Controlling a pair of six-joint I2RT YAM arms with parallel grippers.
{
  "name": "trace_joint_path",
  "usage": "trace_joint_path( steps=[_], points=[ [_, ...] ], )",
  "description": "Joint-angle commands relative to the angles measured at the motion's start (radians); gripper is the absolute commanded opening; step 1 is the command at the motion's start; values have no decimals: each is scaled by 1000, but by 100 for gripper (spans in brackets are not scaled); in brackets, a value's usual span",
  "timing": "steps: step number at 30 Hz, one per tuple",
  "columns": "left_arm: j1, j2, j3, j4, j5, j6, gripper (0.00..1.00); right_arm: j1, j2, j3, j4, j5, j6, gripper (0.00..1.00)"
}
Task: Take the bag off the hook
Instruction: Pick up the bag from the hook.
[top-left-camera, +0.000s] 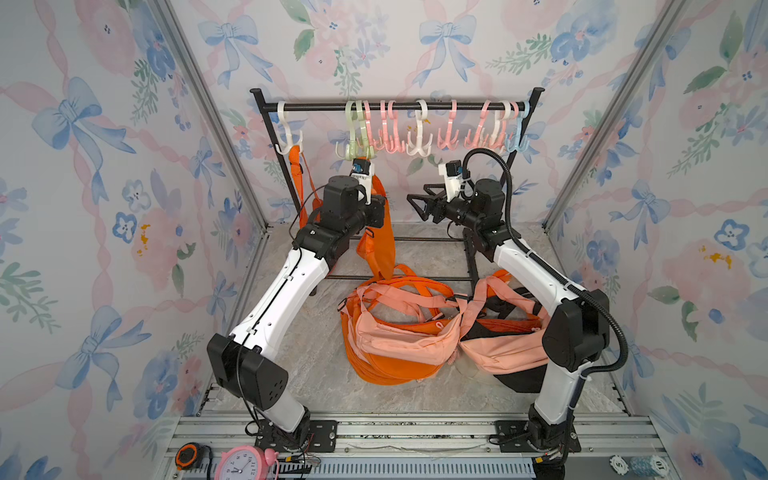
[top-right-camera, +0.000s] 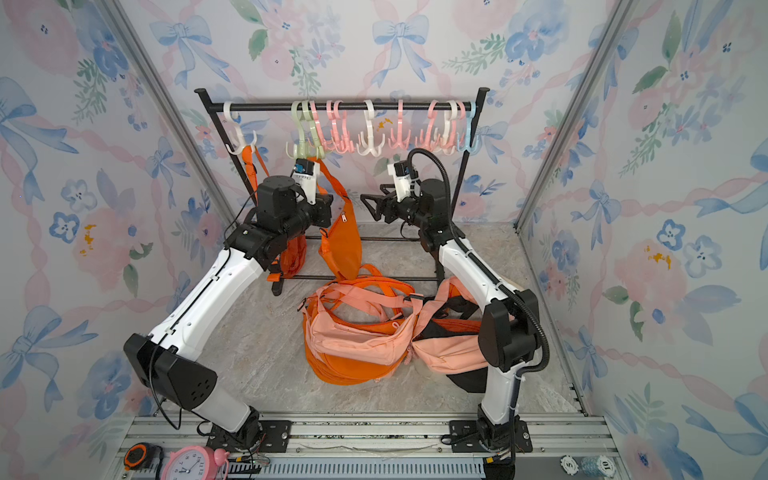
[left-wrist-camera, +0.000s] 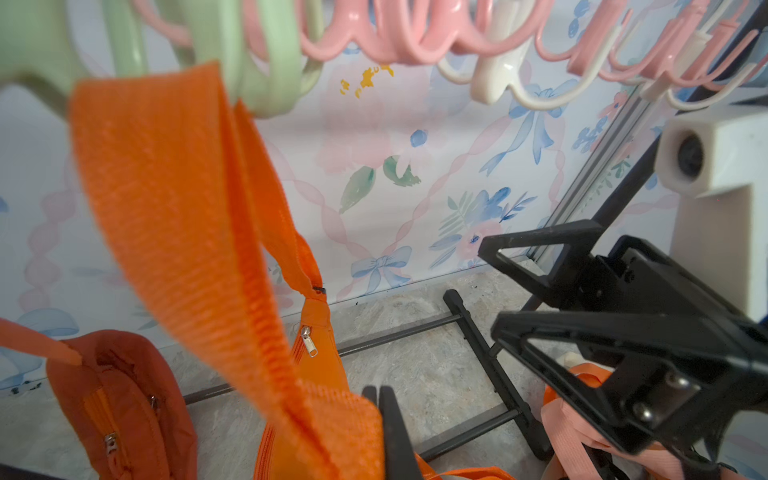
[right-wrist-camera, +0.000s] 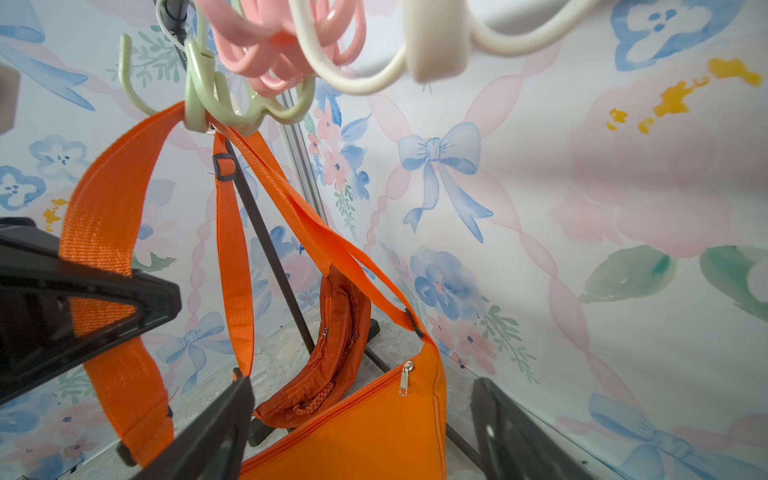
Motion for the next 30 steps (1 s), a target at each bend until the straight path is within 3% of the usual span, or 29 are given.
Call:
trace_joint_path(
  steps=[1, 5, 11, 21, 30],
  points=[
    [23, -51, -63, 43, -6, 28, 0, 23, 76, 67, 53, -31, 17, 83],
    [35, -90, -104, 44, 14, 23, 0, 56, 173, 121, 189, -21, 53, 83],
    [44, -115, -185, 47, 4, 19, 0, 92, 263, 266, 129, -9, 80, 83],
    [71, -146, -383, 197, 28, -53, 0, 58, 176, 212, 93, -12, 155, 81],
    [45, -119, -414, 259, 50, -99, 0, 71, 135, 180, 163, -91, 256, 72]
  ],
)
